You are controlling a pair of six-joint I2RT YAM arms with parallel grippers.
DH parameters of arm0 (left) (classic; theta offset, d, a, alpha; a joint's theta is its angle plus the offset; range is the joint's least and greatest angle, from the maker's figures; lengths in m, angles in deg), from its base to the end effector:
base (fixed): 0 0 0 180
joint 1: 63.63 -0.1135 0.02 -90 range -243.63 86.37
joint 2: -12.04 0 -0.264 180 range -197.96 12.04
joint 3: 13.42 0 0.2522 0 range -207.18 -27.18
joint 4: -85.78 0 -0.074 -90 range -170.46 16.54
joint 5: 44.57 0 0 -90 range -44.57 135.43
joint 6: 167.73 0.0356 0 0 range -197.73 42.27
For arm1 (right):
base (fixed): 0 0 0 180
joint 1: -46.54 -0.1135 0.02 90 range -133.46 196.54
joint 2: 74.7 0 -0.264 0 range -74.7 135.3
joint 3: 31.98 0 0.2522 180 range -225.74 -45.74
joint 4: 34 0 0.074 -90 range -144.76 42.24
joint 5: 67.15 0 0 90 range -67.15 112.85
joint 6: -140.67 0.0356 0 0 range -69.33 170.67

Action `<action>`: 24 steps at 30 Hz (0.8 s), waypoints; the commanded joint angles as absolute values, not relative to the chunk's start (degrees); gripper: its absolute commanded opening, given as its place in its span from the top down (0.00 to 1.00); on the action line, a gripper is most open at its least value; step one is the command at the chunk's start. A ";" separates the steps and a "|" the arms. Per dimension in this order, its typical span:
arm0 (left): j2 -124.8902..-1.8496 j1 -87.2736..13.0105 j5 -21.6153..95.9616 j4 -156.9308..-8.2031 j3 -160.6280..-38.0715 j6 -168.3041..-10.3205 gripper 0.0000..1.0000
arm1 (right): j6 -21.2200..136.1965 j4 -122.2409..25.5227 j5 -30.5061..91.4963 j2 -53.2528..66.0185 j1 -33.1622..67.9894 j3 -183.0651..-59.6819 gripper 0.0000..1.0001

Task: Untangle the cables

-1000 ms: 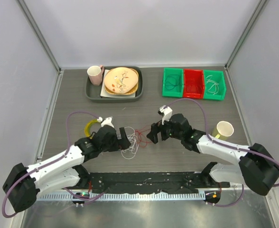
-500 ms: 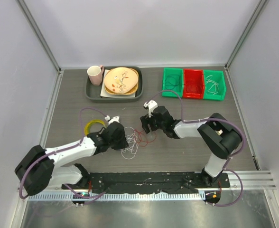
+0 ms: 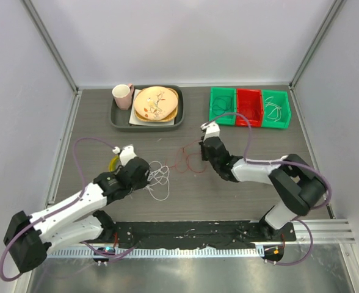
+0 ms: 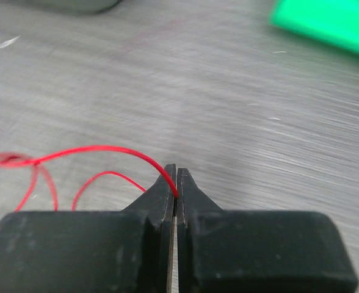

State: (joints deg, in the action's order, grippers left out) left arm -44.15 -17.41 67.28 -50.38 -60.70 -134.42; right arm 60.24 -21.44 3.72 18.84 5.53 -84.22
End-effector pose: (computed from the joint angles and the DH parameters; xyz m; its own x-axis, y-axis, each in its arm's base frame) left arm 0.1390 -0.1259 0.2086 -0.7322 -0.3570 -0.5800 -0.1778 0.9223 -0.3432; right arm 0.2492 0.2013 0.1588 -0.4248 -0.1613 -0.8908 -0.3372 0.9414 -0.0096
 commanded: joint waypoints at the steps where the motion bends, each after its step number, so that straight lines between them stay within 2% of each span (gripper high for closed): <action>1: -37.02 -18.01 79.53 -36.45 -63.13 -139.69 1.00 | 69.73 -35.77 -21.74 8.20 7.25 -86.60 0.99; 4: -32.53 -18.63 82.08 -34.25 -62.16 -141.01 0.97 | 75.53 -49.14 -28.27 -1.72 8.74 -84.86 0.99; 5: -31.65 -19.15 82.95 -33.36 -61.90 -142.67 0.98 | 77.20 -54.30 -29.08 -8.36 9.36 -83.89 0.99; 8: -29.89 -20.82 86.56 -28.45 -62.25 -146.62 0.98 | 80.82 -59.08 -31.46 -19.20 10.67 -79.06 0.99; 12: -29.97 -24.42 89.11 -21.33 -64.18 -150.49 1.00 | 85.65 -63.40 -33.66 -40.18 14.10 -74.66 0.99; 16: -30.41 -28.99 88.16 -18.40 -65.59 -151.65 1.00 | 85.66 -64.90 -32.70 -51.64 14.55 -71.85 0.99; 20: -31.47 -29.62 81.24 -27.71 -65.33 -144.98 1.00 | 82.23 -61.31 -27.52 -53.69 14.64 -70.96 0.99; 24: -33.58 -29.62 70.33 -40.52 -65.06 -136.55 1.00 | 81.35 -60.42 -26.80 -49.83 14.64 -71.31 0.99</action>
State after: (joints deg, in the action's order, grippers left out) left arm -31.78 -29.33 80.42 -26.38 -63.52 -144.47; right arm 82.29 -62.48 -27.97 -52.94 14.57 -71.15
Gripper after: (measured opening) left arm 0.022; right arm 0.043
